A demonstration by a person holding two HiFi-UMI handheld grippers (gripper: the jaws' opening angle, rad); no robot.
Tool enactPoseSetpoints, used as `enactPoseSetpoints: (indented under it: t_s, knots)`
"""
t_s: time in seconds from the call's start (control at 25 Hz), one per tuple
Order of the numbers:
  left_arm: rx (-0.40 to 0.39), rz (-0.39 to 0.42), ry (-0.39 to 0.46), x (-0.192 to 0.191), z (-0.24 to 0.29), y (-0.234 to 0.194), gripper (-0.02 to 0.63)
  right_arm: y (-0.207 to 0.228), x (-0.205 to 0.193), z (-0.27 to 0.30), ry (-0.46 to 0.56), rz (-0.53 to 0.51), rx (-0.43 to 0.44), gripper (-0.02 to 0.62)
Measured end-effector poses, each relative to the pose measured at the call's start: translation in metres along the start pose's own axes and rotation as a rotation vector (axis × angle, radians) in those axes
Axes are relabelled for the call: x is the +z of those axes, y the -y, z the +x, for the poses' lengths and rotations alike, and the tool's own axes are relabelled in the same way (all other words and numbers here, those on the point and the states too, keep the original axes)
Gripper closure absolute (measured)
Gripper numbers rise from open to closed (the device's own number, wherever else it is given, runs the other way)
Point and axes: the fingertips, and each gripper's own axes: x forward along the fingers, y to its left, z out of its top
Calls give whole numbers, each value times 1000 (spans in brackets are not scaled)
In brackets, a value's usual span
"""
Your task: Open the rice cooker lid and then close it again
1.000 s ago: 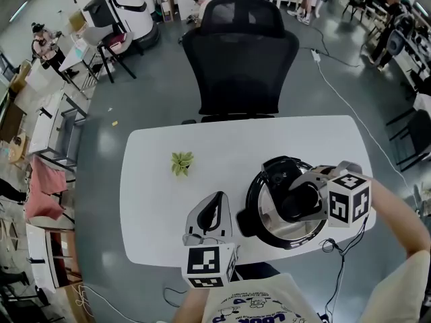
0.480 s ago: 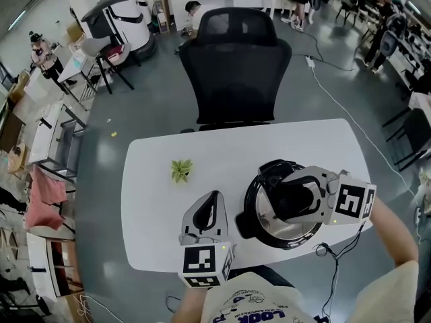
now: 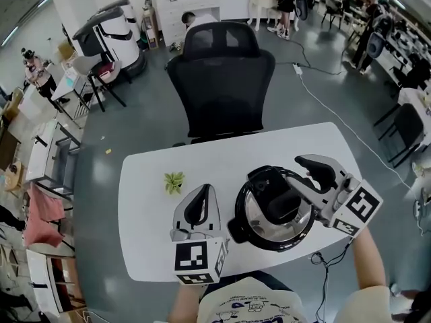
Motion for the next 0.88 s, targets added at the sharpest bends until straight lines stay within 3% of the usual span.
enactPoseSetpoints:
  t_s: [0.2,0.32,0.88]
  knots:
    - [-15,23,50,23,3,9,592,24,22,-34,128,65,-266,494]
    - [-23,39,77,34,-1,14,592,24,27,-48,166,98,-380,558]
    - [-17,55,133,56,-12,39,592,12,18,-74,183,143,-608,581]
